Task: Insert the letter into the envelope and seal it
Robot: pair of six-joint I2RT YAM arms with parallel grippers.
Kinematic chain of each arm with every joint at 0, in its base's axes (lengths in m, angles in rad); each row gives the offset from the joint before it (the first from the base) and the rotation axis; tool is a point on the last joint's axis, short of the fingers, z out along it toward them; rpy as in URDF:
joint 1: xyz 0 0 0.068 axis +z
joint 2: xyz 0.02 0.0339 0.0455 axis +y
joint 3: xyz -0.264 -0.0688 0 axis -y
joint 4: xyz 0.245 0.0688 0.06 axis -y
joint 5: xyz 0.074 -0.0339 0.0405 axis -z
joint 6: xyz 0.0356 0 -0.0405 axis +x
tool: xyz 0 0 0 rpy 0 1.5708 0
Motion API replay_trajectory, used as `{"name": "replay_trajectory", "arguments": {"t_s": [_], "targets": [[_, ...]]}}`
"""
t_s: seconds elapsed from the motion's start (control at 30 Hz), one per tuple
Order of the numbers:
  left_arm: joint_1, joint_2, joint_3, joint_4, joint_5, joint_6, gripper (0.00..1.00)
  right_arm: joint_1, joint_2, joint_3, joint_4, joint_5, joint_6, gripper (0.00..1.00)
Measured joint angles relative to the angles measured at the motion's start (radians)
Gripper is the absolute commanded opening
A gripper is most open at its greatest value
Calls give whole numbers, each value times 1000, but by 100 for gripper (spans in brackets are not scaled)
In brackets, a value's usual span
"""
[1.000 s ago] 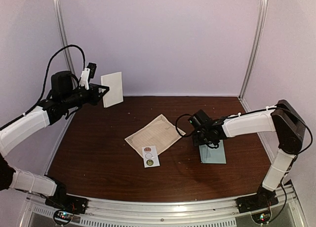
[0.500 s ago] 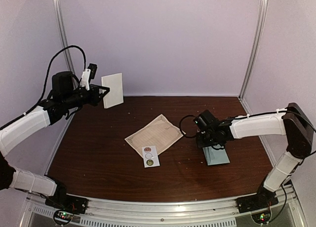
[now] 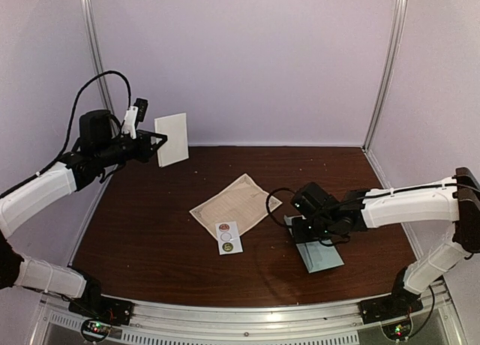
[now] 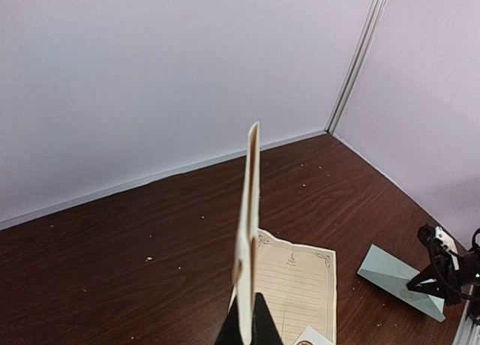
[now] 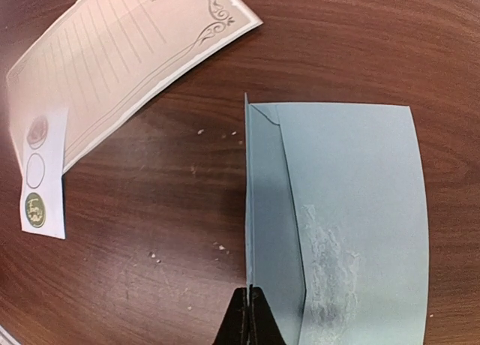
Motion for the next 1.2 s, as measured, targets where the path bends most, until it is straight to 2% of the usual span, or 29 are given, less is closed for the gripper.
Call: {"name": "replay_trajectory", "arguments": {"t_s": [0.17,0.23,0.33,0.47,0.63,0.7,0.9,1.03,1.2], "targets": [[0,0,-1,0,4,-6,0,84,53,25,6,-2,72,0],[0,0,-1,0,5,-9,0,109,76,45,10,-3,94,4],[0,0,-1,0,5,-15,0,132,101,72,16,-8,118,19],[0,0,-2,0,6,-19,0,144,134,104,48,-44,130,51],[0,0,-3,0,6,-23,0,150,133,127,72,-72,133,68],[0,0,-4,0,6,-25,0,151,117,132,72,-70,127,70],[-34,26,-2,8,43,-50,0,126,6,129,69,-53,91,68],[-129,66,1,5,36,-125,0,41,-81,71,108,-54,58,68],[-294,82,-8,32,-47,-299,0,-87,-167,-82,174,-113,18,66]]}}
